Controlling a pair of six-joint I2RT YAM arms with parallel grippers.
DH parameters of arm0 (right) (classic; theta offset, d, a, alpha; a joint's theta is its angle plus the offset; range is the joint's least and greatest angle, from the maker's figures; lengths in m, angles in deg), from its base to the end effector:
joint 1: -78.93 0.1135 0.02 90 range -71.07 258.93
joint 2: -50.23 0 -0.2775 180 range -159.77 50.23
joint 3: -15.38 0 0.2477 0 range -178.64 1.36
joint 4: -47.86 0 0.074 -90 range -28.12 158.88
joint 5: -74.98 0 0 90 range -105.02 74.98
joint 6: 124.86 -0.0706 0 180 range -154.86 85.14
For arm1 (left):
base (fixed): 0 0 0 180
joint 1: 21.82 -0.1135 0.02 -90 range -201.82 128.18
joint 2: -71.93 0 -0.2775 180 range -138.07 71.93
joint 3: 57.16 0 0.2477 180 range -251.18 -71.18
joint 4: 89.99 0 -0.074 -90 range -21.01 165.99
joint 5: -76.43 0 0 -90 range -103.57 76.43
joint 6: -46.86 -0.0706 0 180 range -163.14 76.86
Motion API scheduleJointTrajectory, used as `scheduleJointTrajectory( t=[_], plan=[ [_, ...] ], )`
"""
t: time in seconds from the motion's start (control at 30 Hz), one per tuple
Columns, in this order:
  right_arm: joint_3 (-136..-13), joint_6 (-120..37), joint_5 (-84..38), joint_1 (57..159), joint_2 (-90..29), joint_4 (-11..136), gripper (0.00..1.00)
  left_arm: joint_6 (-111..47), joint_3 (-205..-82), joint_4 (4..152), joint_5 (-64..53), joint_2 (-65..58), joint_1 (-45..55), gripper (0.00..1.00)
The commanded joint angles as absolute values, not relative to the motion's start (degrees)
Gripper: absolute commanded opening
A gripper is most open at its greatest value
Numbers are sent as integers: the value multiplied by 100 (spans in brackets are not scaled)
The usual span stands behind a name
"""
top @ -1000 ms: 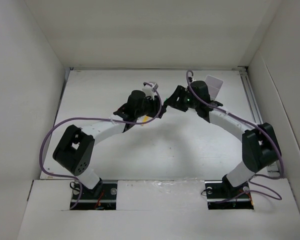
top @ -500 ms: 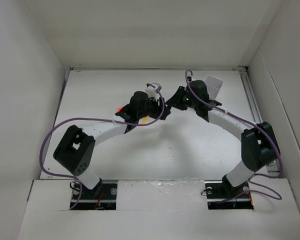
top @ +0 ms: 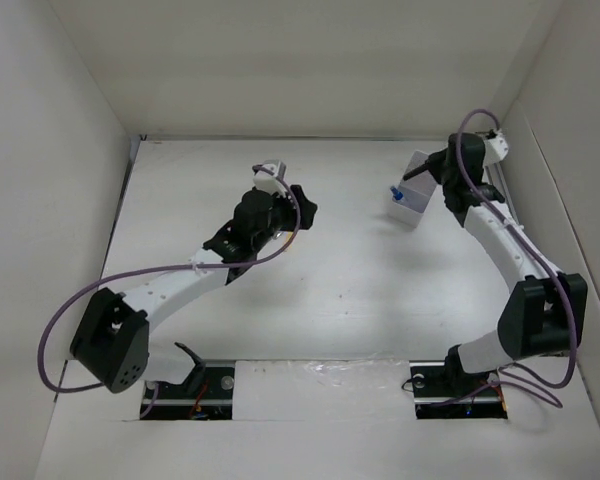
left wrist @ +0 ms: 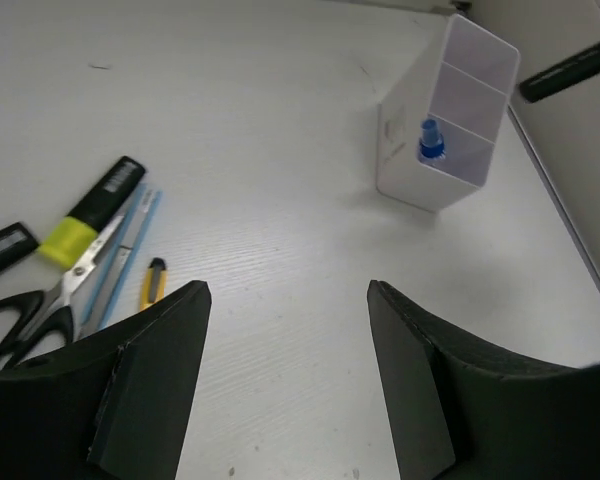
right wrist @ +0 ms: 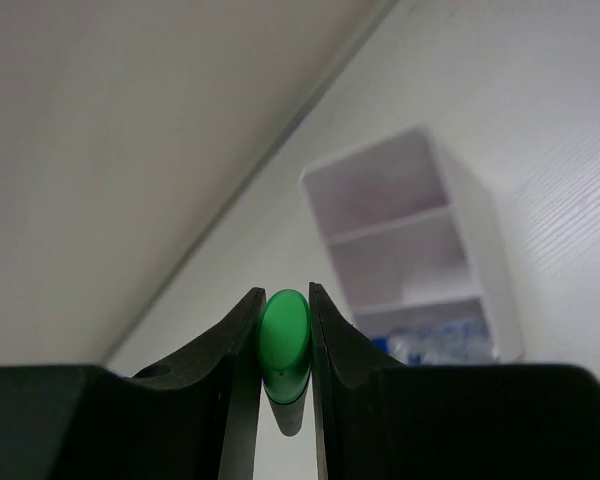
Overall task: Sort the stationery into containers
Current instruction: Place the pen in the storage box.
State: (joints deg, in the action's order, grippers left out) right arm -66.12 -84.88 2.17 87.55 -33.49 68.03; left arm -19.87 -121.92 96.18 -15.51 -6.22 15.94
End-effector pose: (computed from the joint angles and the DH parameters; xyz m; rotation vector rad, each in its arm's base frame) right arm 0.3669 0.0345 0.3259 0.8751 1.7567 0.3829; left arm 0.2761 -0.2108 0.3096 0.1955 1.7456 -0.7603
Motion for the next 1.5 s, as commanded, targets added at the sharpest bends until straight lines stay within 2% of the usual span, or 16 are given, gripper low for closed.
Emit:
scheduleJointTrajectory(
  t=[0.0, 0.17, 0.37, 0.63, 0.9, 1.0, 1.03, 1.07, 1.17, 1.3, 1.47],
  plan=[
    [-7237, -8934, 1844, 8482, -3484, 7101, 2, -1704, -11847, 9455, -2718, -146, 1571, 61],
    [-8009, -8883, 2820, 8351, -4124, 7294, 2, -1519, -11460, 9340, -3168, 240, 1291, 61],
    [-8845, -8593, 3252, 8350, -4864, 7620, 0, -1457, -11670, 8778, -3685, 241, 1220, 61],
    [-9092, -8373, 3437, 8402, -5480, 7612, 0, -1211, -12145, 8065, -4573, -364, 1220, 61],
    [-9294, -8320, 3700, 8508, -5928, 7559, 0, -1106, -12339, 7837, -4759, -699, 1220, 61],
    [-9294, -8320, 3867, 8570, -5928, 7559, 10, -1106, -12339, 7889, -4820, -752, 1220, 61],
    [-9294, -8320, 3868, 8622, -5928, 7498, 16, -1106, -12339, 7889, -4872, -752, 1220, 61],
    [-9294, -8320, 3868, 8622, -5981, 7497, 28, -1106, -12339, 7889, -4812, -822, 1220, 61],
    [-9294, -8320, 3736, 8622, -5911, 7497, 43, -1106, -12339, 7942, -4680, -936, 1079, 61],
    [-9119, -8372, 3473, 8622, -5639, 7497, 51, -1106, -12252, 8117, -3953, -937, 702, 61],
    [-8646, -8592, 3034, 8683, -4989, 7497, 51, -869, -12005, 8285, -3493, -884, 297, 61]
  ],
)
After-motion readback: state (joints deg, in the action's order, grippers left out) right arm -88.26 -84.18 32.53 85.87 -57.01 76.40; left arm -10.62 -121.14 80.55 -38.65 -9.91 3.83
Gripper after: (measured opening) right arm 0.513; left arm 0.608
